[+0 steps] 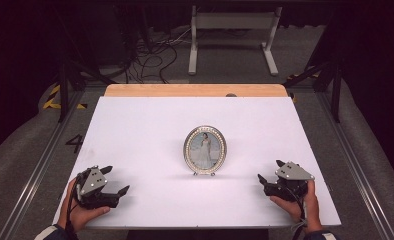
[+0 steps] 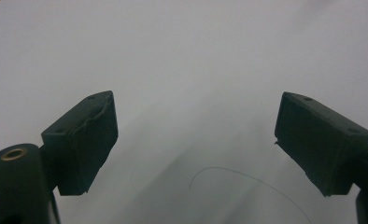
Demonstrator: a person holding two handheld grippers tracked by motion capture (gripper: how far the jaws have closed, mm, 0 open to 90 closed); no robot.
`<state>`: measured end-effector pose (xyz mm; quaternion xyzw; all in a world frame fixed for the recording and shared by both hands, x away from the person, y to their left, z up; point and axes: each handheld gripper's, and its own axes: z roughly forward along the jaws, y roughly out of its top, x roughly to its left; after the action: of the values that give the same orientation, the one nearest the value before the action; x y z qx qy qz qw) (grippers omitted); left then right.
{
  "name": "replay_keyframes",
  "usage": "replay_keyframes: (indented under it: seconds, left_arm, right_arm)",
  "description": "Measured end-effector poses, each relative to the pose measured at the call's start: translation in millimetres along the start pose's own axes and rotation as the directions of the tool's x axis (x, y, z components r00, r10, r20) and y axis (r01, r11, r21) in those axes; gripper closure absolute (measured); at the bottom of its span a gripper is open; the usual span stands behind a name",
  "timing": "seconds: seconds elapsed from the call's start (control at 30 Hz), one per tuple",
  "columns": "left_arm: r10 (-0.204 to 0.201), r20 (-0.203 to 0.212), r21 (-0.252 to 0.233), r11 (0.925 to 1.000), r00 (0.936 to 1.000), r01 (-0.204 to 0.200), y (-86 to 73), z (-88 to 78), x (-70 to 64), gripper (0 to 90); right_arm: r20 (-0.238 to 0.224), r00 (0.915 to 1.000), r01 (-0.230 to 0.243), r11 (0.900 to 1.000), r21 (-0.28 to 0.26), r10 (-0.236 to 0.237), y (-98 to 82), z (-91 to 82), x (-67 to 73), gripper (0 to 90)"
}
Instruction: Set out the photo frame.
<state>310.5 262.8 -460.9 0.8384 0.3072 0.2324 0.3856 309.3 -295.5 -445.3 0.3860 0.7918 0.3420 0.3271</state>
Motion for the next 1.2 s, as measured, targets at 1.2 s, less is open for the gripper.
replay_keyframes:
  seconds: [1.2]
  left_arm:
    - [0.002,-0.018,0.018,0.9998,0.9998,-0.002,-1.7,3.0,1.2,12.0]
  right_arm:
    - [-0.012,0.9997,-0.021,1.0,-0.018,0.021,-14.1,-7.3,1.2,15.8]
